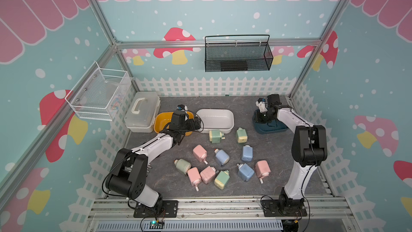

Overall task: Place the pencil sharpeners by color into the storage box
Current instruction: Move the storage box to the center of the board.

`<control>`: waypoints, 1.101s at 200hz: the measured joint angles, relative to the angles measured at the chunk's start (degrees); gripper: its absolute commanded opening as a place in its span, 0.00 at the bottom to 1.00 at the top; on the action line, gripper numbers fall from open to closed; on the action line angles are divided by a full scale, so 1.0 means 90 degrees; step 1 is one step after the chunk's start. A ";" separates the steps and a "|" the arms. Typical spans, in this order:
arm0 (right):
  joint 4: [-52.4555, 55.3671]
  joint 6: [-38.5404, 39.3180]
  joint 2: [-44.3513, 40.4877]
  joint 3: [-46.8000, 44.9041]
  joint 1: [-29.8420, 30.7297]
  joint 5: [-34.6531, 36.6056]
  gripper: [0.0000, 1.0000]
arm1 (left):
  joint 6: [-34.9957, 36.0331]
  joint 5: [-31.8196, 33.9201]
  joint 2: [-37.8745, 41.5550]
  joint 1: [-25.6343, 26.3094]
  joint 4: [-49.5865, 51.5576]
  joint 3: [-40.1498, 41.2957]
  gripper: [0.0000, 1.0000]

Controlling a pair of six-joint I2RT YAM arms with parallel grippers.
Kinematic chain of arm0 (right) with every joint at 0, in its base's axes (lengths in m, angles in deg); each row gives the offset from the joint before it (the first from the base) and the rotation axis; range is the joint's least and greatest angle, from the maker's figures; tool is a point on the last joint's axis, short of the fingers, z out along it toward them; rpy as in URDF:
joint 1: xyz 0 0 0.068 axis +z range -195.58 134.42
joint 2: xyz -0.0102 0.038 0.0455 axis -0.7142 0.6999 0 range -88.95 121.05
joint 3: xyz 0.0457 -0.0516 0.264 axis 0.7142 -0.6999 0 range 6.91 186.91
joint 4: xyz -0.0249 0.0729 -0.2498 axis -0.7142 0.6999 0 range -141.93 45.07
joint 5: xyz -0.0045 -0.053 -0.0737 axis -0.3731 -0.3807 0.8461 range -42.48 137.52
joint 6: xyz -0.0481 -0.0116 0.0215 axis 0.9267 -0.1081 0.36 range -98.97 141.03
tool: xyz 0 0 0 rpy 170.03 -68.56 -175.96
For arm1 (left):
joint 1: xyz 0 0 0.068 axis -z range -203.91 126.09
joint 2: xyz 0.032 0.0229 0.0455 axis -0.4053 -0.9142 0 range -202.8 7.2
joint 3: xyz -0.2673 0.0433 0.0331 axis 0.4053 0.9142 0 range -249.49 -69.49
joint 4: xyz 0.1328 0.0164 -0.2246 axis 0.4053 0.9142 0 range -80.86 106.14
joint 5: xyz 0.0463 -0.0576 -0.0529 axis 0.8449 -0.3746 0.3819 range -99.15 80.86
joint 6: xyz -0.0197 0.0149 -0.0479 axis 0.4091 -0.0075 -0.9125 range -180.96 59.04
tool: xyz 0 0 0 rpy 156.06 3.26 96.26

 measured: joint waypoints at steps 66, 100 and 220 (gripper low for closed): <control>0.0002 -0.0571 0.0646 0.0663 0.0525 -0.0015 0.11 | -0.0053 0.0075 -0.0578 -0.0019 0.0410 -0.0571 0.99; -0.0085 -0.0971 0.0869 0.0857 0.0750 -0.0124 0.17 | -0.0119 0.0070 -0.0828 -0.0019 0.0476 -0.0738 0.99; -0.0442 -0.1797 0.1195 0.1122 0.1025 -0.0585 0.29 | -0.0124 -0.0078 -0.1197 -0.0036 0.0695 -0.0964 0.99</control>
